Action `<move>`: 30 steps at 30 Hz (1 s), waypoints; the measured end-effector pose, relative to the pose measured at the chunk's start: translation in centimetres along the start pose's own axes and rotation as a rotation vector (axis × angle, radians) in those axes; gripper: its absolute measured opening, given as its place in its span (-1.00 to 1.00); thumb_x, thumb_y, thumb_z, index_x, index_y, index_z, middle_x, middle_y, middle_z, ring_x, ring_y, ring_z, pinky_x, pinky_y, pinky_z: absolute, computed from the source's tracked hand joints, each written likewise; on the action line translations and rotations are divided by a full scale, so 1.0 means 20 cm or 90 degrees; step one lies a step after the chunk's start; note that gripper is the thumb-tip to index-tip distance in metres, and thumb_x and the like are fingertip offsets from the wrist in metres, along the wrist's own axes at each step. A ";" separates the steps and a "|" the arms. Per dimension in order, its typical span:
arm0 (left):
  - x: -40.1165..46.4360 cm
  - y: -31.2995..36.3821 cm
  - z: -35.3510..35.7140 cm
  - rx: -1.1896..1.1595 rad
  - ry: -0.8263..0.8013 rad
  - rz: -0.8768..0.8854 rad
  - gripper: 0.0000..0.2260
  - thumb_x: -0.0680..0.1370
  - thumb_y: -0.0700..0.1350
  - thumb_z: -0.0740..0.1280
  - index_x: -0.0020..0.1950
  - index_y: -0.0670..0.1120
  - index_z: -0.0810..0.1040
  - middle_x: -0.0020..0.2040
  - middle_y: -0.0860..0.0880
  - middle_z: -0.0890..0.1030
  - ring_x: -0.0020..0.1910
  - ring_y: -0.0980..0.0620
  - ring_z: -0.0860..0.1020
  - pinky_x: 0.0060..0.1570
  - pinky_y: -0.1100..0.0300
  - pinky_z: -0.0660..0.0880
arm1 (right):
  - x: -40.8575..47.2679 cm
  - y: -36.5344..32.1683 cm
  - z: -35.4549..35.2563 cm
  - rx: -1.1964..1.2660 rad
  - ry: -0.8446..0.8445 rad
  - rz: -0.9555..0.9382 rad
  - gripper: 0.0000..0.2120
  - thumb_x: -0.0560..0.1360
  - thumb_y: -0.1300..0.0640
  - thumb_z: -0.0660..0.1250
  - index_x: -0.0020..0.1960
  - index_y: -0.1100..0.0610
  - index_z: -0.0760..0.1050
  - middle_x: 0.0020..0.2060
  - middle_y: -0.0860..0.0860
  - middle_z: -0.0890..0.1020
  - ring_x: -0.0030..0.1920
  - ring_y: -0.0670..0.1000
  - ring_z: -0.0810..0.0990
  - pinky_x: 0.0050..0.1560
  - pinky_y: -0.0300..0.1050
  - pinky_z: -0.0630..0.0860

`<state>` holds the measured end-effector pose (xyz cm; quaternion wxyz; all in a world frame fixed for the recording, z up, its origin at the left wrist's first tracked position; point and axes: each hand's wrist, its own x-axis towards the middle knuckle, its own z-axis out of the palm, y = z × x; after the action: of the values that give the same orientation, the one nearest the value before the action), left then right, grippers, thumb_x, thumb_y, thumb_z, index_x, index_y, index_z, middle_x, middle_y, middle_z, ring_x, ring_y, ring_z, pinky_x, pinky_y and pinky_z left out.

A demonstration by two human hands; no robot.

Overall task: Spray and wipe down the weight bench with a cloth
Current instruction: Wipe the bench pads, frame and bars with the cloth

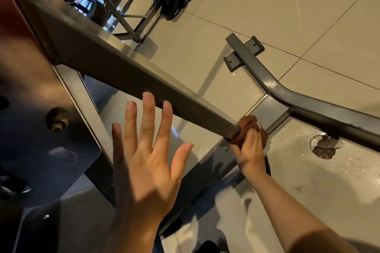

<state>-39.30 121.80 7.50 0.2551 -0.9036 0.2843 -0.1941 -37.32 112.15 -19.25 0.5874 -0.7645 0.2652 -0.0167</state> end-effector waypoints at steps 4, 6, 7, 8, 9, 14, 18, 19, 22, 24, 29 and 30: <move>0.01 0.02 -0.01 0.006 -0.003 -0.013 -0.43 0.68 0.20 -0.12 0.57 -0.11 0.13 0.57 -0.16 -0.05 0.56 -0.20 0.02 0.42 -0.28 0.15 | -0.03 -0.03 0.06 0.058 0.048 0.053 -0.26 0.50 0.15 0.41 0.49 0.41 0.11 0.44 0.38 0.22 0.48 0.36 0.16 0.50 0.25 0.08; 0.01 0.04 -0.02 -0.037 0.010 -0.017 -0.42 0.67 0.21 -0.10 0.56 -0.11 0.18 0.58 -0.19 -0.02 0.56 -0.18 0.01 0.45 -0.22 0.07 | -0.07 -0.09 0.09 0.101 0.089 0.080 -0.27 0.53 0.15 0.38 0.51 0.39 0.06 0.46 0.37 0.18 0.50 0.34 0.14 0.49 0.25 0.11; 0.01 0.05 -0.03 -0.061 0.017 -0.014 -0.42 0.66 0.21 -0.07 0.55 -0.12 0.21 0.57 -0.20 0.01 0.56 -0.18 0.01 0.45 -0.19 0.04 | -0.08 -0.12 0.09 0.116 0.099 0.090 -0.28 0.55 0.15 0.34 0.53 0.37 0.02 0.49 0.35 0.14 0.51 0.31 0.09 0.51 0.22 0.09; 0.01 0.06 -0.03 -0.075 0.023 -0.008 -0.42 0.64 0.21 -0.04 0.54 -0.12 0.23 0.57 -0.21 0.04 0.56 -0.18 0.02 0.45 -0.16 0.02 | -0.09 -0.16 0.10 0.128 0.099 0.110 -0.28 0.58 0.16 0.30 0.54 0.34 -0.05 0.52 0.32 0.08 0.53 0.27 0.04 0.52 0.18 0.04; 0.01 0.06 -0.03 -0.081 0.029 0.002 -0.42 0.64 0.21 -0.03 0.53 -0.12 0.24 0.57 -0.20 0.07 0.55 -0.17 0.03 0.45 -0.15 0.01 | -0.10 -0.19 0.10 0.154 0.097 0.140 -0.29 0.60 0.18 0.25 0.55 0.31 -0.11 0.54 0.28 0.01 0.55 0.24 -0.01 0.54 0.13 0.00; -0.02 0.07 -0.02 -0.139 0.026 0.017 -0.46 0.62 0.16 0.05 0.51 -0.09 0.28 0.57 -0.14 0.12 0.56 -0.10 0.03 0.47 -0.06 -0.07 | -0.11 -0.22 0.12 0.367 0.086 0.218 -0.37 0.60 0.27 0.19 0.57 0.22 -0.05 0.52 0.23 0.14 0.50 0.23 0.16 0.51 0.02 0.11; -0.07 0.07 0.01 -0.182 0.006 0.019 -0.46 0.64 0.19 -0.05 0.54 -0.05 0.18 0.57 -0.13 0.12 0.56 -0.11 0.01 0.50 -0.10 -0.13 | -0.12 -0.15 0.06 0.553 0.066 0.309 -0.48 0.63 0.21 0.15 0.55 0.06 0.11 0.40 0.13 0.38 0.36 0.16 0.41 0.42 0.10 0.32; -0.08 0.07 0.02 -0.188 0.011 0.021 -0.47 0.64 0.16 -0.03 0.53 -0.08 0.21 0.56 -0.18 0.16 0.54 -0.17 0.04 0.49 -0.18 -0.09 | -0.11 -0.14 0.05 0.558 0.069 0.312 -0.51 0.65 0.17 0.13 0.55 0.05 0.11 0.38 0.13 0.40 0.34 0.15 0.42 0.41 0.11 0.33; -0.11 0.07 0.06 -0.174 0.039 0.014 -0.48 0.59 0.06 0.13 0.48 -0.19 0.32 0.51 -0.28 0.21 0.51 -0.28 0.07 0.47 -0.24 -0.06 | -0.02 -0.13 -0.01 0.500 0.098 0.293 -0.55 0.66 0.10 0.11 0.52 0.06 0.15 0.29 0.09 0.43 0.34 0.13 0.42 0.36 0.00 0.33; -0.11 0.07 0.07 -0.167 0.036 0.015 -0.48 0.60 0.08 0.12 0.49 -0.17 0.30 0.52 -0.27 0.20 0.51 -0.28 0.06 0.48 -0.22 -0.09 | 0.09 -0.14 -0.07 0.447 0.119 0.288 -0.51 0.65 0.09 0.12 0.55 0.08 0.11 0.37 0.09 0.37 0.42 0.11 0.33 0.40 -0.03 0.26; -0.06 0.07 0.05 -0.130 0.008 0.027 -0.46 0.65 0.19 -0.07 0.53 -0.07 0.23 0.56 -0.20 0.11 0.55 -0.22 0.01 0.46 -0.19 -0.04 | 0.30 -0.18 -0.15 0.230 0.124 0.283 -0.50 0.68 0.15 0.04 0.59 0.07 0.01 0.58 0.03 -0.15 0.56 0.19 -0.13 0.51 0.11 -0.14; -0.05 0.08 0.05 -0.125 0.008 0.029 -0.47 0.65 0.18 -0.05 0.54 -0.06 0.24 0.57 -0.20 0.10 0.55 -0.22 0.01 0.44 -0.19 -0.01 | 0.32 -0.18 -0.14 0.214 0.130 0.293 -0.50 0.68 0.15 0.04 0.59 0.06 0.02 0.58 0.01 -0.18 0.56 0.21 -0.15 0.51 0.13 -0.14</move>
<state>-40.22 121.59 5.70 0.1676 -0.9165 0.3238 -0.1649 -31.46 107.55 -16.95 0.6643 -0.5709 0.4825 -0.0032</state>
